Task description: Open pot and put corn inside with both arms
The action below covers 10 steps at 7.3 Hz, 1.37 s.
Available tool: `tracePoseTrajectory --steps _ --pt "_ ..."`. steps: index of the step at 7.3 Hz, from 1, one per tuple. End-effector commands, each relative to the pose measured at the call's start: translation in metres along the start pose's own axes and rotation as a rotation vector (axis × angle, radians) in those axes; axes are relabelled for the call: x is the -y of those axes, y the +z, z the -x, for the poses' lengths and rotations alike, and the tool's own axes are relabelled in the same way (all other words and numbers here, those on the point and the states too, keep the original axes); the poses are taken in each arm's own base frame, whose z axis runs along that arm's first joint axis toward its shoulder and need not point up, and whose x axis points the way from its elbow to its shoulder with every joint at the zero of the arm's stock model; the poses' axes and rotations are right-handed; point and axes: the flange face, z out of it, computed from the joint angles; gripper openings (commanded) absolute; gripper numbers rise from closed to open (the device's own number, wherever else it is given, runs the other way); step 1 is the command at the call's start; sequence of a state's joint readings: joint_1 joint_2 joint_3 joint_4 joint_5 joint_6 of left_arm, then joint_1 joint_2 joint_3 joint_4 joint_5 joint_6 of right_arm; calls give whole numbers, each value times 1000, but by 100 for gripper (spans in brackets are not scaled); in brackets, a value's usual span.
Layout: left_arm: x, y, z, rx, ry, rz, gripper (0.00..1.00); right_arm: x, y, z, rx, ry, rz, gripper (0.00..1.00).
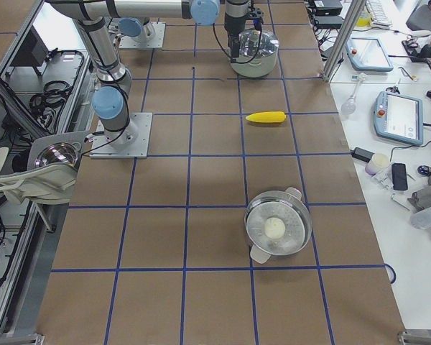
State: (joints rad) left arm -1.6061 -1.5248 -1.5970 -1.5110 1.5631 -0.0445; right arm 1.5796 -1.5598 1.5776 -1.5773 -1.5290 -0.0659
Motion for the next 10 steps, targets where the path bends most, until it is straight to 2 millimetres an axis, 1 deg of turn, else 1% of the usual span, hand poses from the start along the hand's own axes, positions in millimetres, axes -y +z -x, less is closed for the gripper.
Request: tracePoseTrajectory --steps 1,7,8,10 --pt "0 0 0 0 -1 0 100 1 1 -1 -2 1 -7 100" --pt "0 -1 0 0 -1 -3 100 1 3 -1 -2 3 -4 100" --pt "1 -6 0 -2 -3 -15 100 1 3 -1 -2 2 -4 100" --pt "2 -8 0 -2 -3 -20 100 2 4 -2 -2 0 -1 100"
